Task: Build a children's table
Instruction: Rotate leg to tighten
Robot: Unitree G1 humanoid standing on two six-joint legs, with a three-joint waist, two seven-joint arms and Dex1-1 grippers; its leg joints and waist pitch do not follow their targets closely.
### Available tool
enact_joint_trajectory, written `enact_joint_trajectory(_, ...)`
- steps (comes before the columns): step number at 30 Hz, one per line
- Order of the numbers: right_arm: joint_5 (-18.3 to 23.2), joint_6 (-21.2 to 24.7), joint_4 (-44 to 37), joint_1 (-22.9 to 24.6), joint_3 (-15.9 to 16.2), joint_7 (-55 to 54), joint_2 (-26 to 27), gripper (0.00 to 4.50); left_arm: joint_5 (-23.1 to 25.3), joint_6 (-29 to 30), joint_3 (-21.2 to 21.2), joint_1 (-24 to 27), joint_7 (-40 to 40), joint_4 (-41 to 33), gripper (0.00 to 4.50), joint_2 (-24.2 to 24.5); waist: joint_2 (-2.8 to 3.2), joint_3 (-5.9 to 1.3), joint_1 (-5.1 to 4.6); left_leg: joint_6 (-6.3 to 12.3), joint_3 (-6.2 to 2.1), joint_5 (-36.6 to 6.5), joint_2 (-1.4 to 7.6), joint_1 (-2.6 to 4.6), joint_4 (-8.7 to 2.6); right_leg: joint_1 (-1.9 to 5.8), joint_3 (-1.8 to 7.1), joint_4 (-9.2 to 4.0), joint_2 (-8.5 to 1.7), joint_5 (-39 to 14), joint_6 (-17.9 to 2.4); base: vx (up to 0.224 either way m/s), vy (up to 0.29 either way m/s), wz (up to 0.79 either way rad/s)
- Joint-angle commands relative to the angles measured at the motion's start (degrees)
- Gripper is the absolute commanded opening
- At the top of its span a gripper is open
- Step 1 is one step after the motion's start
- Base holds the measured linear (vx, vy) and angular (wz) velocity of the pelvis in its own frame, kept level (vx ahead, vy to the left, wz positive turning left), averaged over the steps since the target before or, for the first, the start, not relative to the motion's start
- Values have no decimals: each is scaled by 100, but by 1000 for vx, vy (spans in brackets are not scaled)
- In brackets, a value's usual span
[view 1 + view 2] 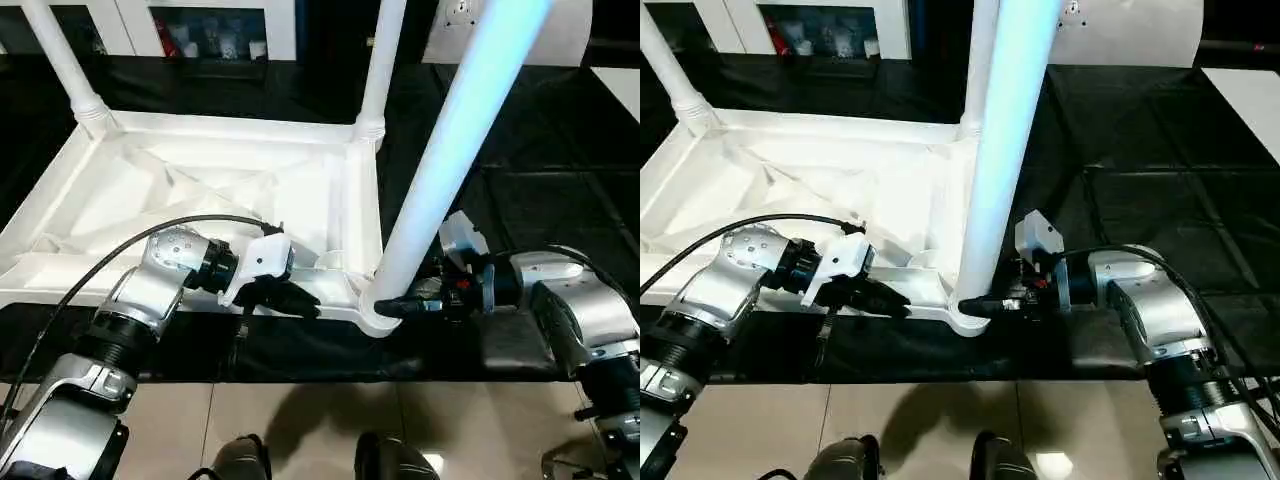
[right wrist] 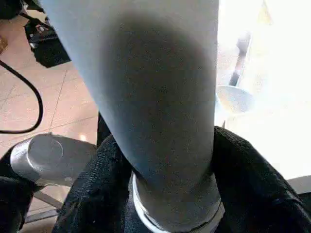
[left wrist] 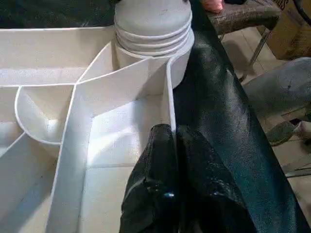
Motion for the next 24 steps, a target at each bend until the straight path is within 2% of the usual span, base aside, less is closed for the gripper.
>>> enact_joint_trajectory(1, 113, 71, -40, 59, 121, 194, -27, 214, 106, -61, -208, 48, -77, 10, 0, -56, -95, -498, -19, 776, 37, -605, 240, 26, -286, 426, 277, -302, -308, -1312, -1381, 0, 0, 0)
enact_joint_trajectory(4, 433, 513, -472, 308, -16, -66, 129, 207, 16, 211, -104, 82, 169, -92, 0, -193, -94, -480, -6, 766, 41, -634, 242, 33, -292, 415, 286, -320, -305, -1383, -1345, 0, 0, 0)
enact_joint_trajectory(5, 588, 837, -759, 440, -115, -414, 288, 206, -9, 431, -56, 87, 355, -184, 0, -283, -97, -475, 9, 755, 39, -628, 245, 31, -296, 417, 288, -316, -306, -1395, -1337, 0, 0, 0)
enact_joint_trajectory(7, 574, 950, -852, 478, -146, -668, 396, 206, 5, 546, -41, 73, 479, -200, 0, -338, -109, -463, 1, 711, 33, -650, 240, 27, -314, 413, 288, -334, -297, -1527, -1267, 0, 0, 0)
enact_joint_trajectory(8, 505, 1002, -937, 517, -154, -952, 526, 206, 22, 682, -26, 55, 639, -210, 0, -423, -115, -434, -19, 637, 28, -785, 214, 10, -323, 403, 276, -371, -301, -1836, -1173, 0, 0, 0)
enact_joint_trajectory(9, 319, 1143, -1028, 534, -172, -1602, 845, 206, 125, 1013, 21, -21, 1122, -142, 0, -636, -104, -400, -38, 504, 25, -950, 210, 22, -344, 379, 286, -416, -304, -2242, -1026, 0, 0, 0)
enact_joint_trajectory(10, 223, 1300, -1010, 490, -217, -2024, 1066, 206, 145, 1148, 65, -68, 1377, -76, 0, -781, -112, -398, -57, 436, 23, -1006, 199, 26, -346, 372, 283, -435, -299, -2431, -956, 0, 0, 0)
enact_joint_trajectory(11, 177, 1482, -986, 432, -303, -2481, 1342, 206, 164, 1316, 118, -125, 1668, -14, 0, -944, -84, -363, -79, 290, 3, -1192, 161, 29, -362, 359, 262, -500, -302, -3001, -762, -75, -4, -7)
enact_joint_trajectory(12, 167, 1631, -969, 383, -374, -2809, 1558, 206, 192, 1436, 156, -177, 1900, 40, 0, -1067, -112, -349, -105, 183, -6, -1323, 141, 59, -362, 331, 258, -561, -310, -3467, -568, -51, -3, -5)
enact_joint_trajectory(13, 167, 1631, -969, 383, -374, -2809, 1558, 206, 192, 1436, 156, -177, 1900, 40, 0, -1067, -123, -350, -127, 136, -19, -1349, 127, 44, -368, 343, 246, -573, -306, -3609, -476, 0, 0, 0)
enact_joint_trajectory(14, 64, 1849, -974, 292, -432, -3370, 1945, 206, 300, 1614, 218, -300, 2407, 168, 0, -1312, -112, -352, -161, 118, -48, -1425, 122, 29, -389, 364, 227, -604, -313, -3765, -332, 0, 0, 0)
enact_joint_trajectory(15, 14, 1898, -957, 258, -452, -3560, 2075, 206, 328, 1666, 254, -346, 2593, 215, 0, -1390, -84, -349, -206, 107, -57, -1445, 131, 19, -411, 349, 218, -606, -300, -3688, -310, 0, 0, 0)
enact_joint_trajectory(16, -20, 1933, -945, 234, -465, -3691, 2163, 206, 347, 1702, 279, -378, 2720, 247, 0, -1444, -84, -349, -206, 107, -57, -1445, 131, 19, -411, 349, 218, -606, -300, -3688, -310, 0, 0, 0)
enact_joint_trajectory(17, -94, 2033, -942, 186, -497, -4022, 2366, 206, 373, 1806, 343, -447, 3003, 295, 0, -1566, -104, -364, -253, 79, -70, -1473, 127, -1, -418, 361, 204, -609, -294, -3556, -291, 0, 0, 0)
enact_joint_trajectory(18, -104, 2037, -938, 180, -500, -4059, 2387, 206, 375, 1820, 350, -453, 3030, 298, 0, -1579, -110, -367, -257, 145, -56, -1531, 121, 45, -413, 331, 213, -644, -298, -3509, -293, 0, 0, 0)
enact_joint_trajectory(19, -246, 2090, -855, 75, -545, -4671, 2757, 206, 422, 2048, 489, -576, 3579, 359, 0, -1805, -103, -368, -271, 174, -46, -1509, 125, 60, -408, 318, 230, -633, -303, -3405, -342, 0, 0, 0)
enact_joint_trajectory(20, -270, 2093, -844, 63, -555, -4762, 2814, 206, 433, 2083, 510, -590, 3653, 359, 0, -1839, -81, -381, -296, 196, -37, -1497, 143, 62, -412, 298, 246, -610, -290, -3155, -461, 0, 0, 0)
enact_joint_trajectory(21, -346, 2103, -818, 31, -584, -5020, 2976, 206, 465, 2185, 568, -625, 3848, 350, 0, -1932, -87, -378, -311, 208, -32, -1517, 147, 66, -417, 290, 245, -595, -275, -2974, -540, 0, 0, 0)
enact_joint_trajectory(22, -434, 2141, -796, 3, -654, -5344, 3171, 206, 503, 2290, 642, -654, 4053, 327, 0, -2035, -119, -380, -318, 232, -29, -1509, 137, 53, -420, 309, 240, -596, -269, -2929, -546, 0, 0, 0)
enact_joint_trajectory(24, -417, 1890, -829, 48, -727, -5528, 3403, 206, 492, 2382, 723, -642, 4178, 208, 0, -2150, -98, -386, -317, 290, -18, -1503, 146, 59, -421, 308, 260, -586, -295, -2816, -600, 0, 0, 0)
